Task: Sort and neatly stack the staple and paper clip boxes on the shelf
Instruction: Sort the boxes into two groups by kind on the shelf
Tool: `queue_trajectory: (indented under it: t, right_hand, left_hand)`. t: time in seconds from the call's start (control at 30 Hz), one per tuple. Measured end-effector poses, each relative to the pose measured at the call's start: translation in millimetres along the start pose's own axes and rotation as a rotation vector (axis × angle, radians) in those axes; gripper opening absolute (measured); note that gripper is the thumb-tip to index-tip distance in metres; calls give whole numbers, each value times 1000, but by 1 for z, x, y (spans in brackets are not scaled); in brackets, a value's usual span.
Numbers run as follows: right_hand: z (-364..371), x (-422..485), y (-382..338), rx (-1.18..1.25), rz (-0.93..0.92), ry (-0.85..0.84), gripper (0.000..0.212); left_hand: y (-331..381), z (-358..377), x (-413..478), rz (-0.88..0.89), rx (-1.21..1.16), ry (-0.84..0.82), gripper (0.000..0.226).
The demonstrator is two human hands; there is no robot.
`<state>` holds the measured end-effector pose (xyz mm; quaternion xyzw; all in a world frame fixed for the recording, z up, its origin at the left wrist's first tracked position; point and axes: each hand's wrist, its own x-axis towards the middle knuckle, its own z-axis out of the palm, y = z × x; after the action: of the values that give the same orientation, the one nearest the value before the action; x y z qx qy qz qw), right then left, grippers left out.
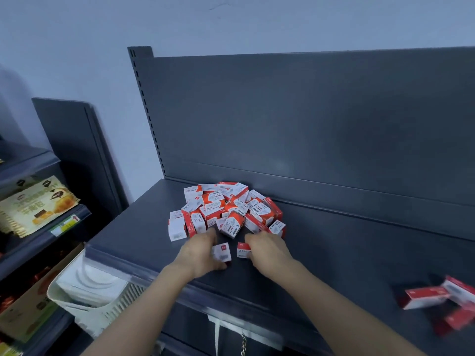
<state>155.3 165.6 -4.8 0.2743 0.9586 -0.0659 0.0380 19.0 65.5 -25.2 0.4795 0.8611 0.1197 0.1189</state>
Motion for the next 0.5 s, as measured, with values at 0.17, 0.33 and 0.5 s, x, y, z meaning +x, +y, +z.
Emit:
queue_trajectory:
  t: [0.17, 0.33, 0.5]
  right_hand:
    - [-10, -25, 9, 62, 42, 55, 21]
    - [-33, -59, 35, 89, 99, 151, 27]
    - [-52, -114, 85, 122, 201, 247, 23]
  left_hand:
    - [6, -3, -3, 25, 28, 76, 25]
    - [56, -25, -12, 183, 18, 239, 15]
    - [142, -32, -17, 339, -36, 257, 32]
